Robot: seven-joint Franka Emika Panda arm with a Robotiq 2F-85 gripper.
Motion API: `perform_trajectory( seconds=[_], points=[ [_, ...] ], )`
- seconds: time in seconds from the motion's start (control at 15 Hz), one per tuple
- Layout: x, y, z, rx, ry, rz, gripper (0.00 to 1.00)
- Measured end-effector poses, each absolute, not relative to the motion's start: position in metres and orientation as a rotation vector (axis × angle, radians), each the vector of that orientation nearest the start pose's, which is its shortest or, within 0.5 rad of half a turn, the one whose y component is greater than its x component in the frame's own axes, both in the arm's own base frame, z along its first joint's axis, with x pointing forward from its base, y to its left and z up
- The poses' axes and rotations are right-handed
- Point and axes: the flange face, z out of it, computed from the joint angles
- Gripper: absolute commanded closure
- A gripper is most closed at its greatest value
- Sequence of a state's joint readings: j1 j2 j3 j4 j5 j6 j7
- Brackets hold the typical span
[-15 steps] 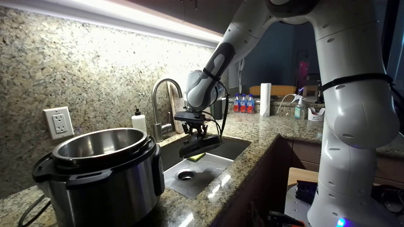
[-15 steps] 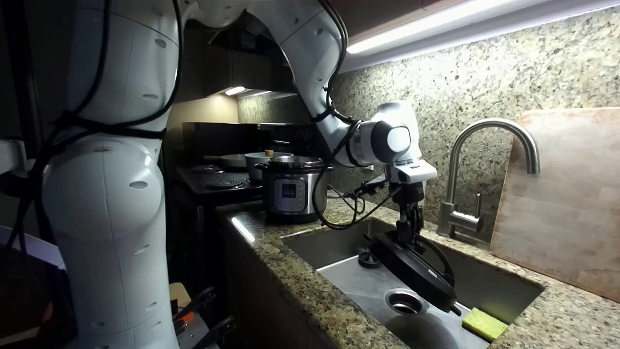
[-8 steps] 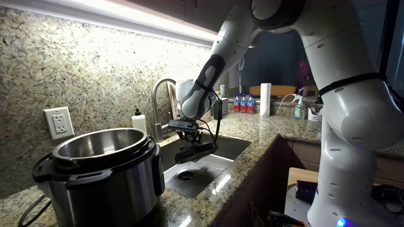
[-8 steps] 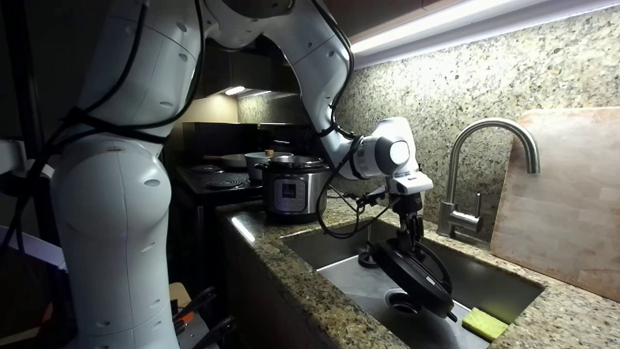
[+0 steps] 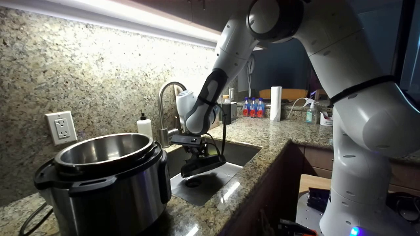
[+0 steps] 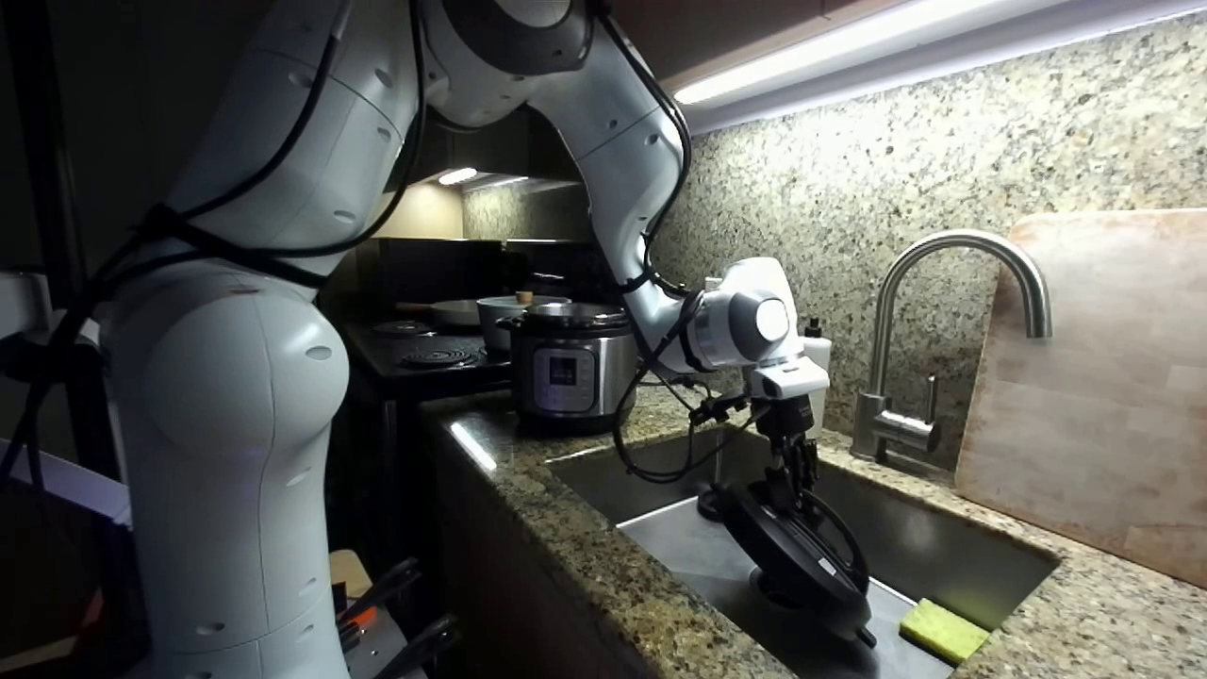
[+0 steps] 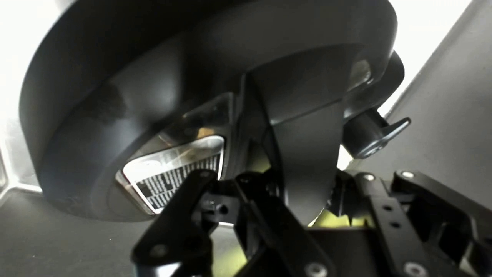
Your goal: Remove the black lid from the rice cooker and put it in the sink
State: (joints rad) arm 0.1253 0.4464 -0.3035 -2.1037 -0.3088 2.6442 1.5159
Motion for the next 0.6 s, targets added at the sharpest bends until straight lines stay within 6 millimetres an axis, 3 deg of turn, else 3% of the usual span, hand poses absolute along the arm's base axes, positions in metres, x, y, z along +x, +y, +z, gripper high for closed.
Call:
perform_trajectory(
  seconds=[0.6],
  points=[
    [0.579, -0.106, 0.204, -2.542, 2.159, -0.382, 0.93]
  ],
)
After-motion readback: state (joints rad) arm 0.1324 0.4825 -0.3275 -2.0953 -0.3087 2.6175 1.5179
